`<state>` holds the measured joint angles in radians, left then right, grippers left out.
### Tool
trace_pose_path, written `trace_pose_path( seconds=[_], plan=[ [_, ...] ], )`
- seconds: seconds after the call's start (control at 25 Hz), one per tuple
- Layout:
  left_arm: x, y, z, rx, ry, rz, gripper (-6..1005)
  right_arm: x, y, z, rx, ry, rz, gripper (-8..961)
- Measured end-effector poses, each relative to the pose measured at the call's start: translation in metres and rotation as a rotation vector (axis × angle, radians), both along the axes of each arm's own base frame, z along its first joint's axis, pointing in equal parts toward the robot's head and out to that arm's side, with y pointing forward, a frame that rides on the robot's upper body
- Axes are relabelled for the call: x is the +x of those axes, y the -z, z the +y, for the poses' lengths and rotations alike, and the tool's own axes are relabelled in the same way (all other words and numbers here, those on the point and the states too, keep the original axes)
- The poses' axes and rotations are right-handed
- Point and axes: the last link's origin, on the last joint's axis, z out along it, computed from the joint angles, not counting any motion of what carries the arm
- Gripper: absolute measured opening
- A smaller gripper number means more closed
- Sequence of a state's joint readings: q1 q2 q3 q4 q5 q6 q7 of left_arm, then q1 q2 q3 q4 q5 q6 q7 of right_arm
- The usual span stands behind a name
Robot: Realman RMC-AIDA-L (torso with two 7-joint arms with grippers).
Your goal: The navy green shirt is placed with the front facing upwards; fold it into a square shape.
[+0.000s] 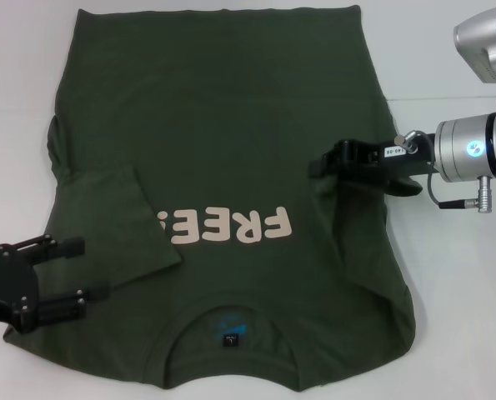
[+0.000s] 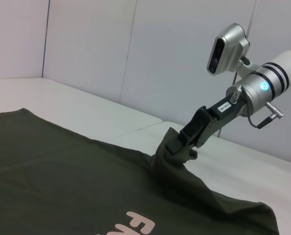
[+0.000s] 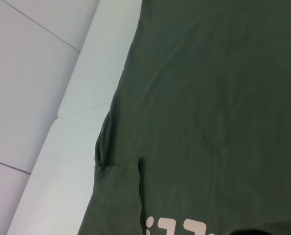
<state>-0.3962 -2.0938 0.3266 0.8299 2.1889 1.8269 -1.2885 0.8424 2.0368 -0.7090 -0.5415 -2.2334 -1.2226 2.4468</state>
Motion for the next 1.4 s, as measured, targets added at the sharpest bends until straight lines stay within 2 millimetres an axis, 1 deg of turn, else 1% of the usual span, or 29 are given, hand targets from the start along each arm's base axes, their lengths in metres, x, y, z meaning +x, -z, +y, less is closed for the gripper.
trace_pose_path(
  seconds=[0.24, 0.48, 0.68, 0.72, 0.76, 0.8, 0.92, 1.04, 1.16, 1.24, 1.32, 1.4],
  plan=[
    [0.000, 0.000, 0.000, 0.000, 0.000, 0.000, 810, -0.002, 0.003, -0.002, 0.000, 0.005, 0.033, 27],
    [0.000, 0.000, 0.000, -0.001, -0.001, 0.000, 810, -0.003, 0.002, -0.002, 0.007, -0.003, 0.052, 254],
    [0.000, 0.001, -0.001, -0.003, 0.000, -0.003, 810, -0.002, -0.001, -0.003, 0.030, -0.020, 0.081, 496],
    [0.000, 0.001, -0.001, -0.003, -0.002, -0.005, 810, -0.002, -0.003, -0.003, 0.036, -0.024, 0.092, 605],
    [0.000, 0.001, -0.001, -0.004, -0.004, -0.006, 810, 0.002, -0.011, -0.004, 0.057, -0.029, 0.114, 715],
    [0.000, 0.001, -0.001, -0.005, -0.009, -0.009, 810, 0.002, -0.011, -0.004, 0.057, -0.029, 0.114, 720],
    [0.001, 0.001, 0.000, -0.011, -0.018, -0.018, 810, 0.015, -0.029, -0.007, 0.088, -0.020, 0.140, 735],
    [0.002, 0.001, 0.000, -0.016, -0.022, -0.025, 810, 0.037, -0.051, -0.012, 0.109, 0.026, 0.134, 750],
    [0.003, 0.001, 0.001, -0.024, -0.029, -0.031, 810, 0.057, -0.068, -0.018, 0.106, 0.099, 0.102, 765],
    [0.003, 0.001, 0.001, -0.027, -0.031, -0.033, 810, 0.067, -0.075, -0.020, 0.091, 0.143, 0.072, 775],
    [0.004, 0.001, 0.002, -0.028, -0.030, -0.033, 810, 0.072, -0.080, -0.020, 0.074, 0.181, 0.041, 772],
    [0.004, 0.001, 0.002, -0.030, -0.029, -0.034, 810, 0.071, -0.084, -0.017, 0.053, 0.204, 0.012, 770]
  ],
)
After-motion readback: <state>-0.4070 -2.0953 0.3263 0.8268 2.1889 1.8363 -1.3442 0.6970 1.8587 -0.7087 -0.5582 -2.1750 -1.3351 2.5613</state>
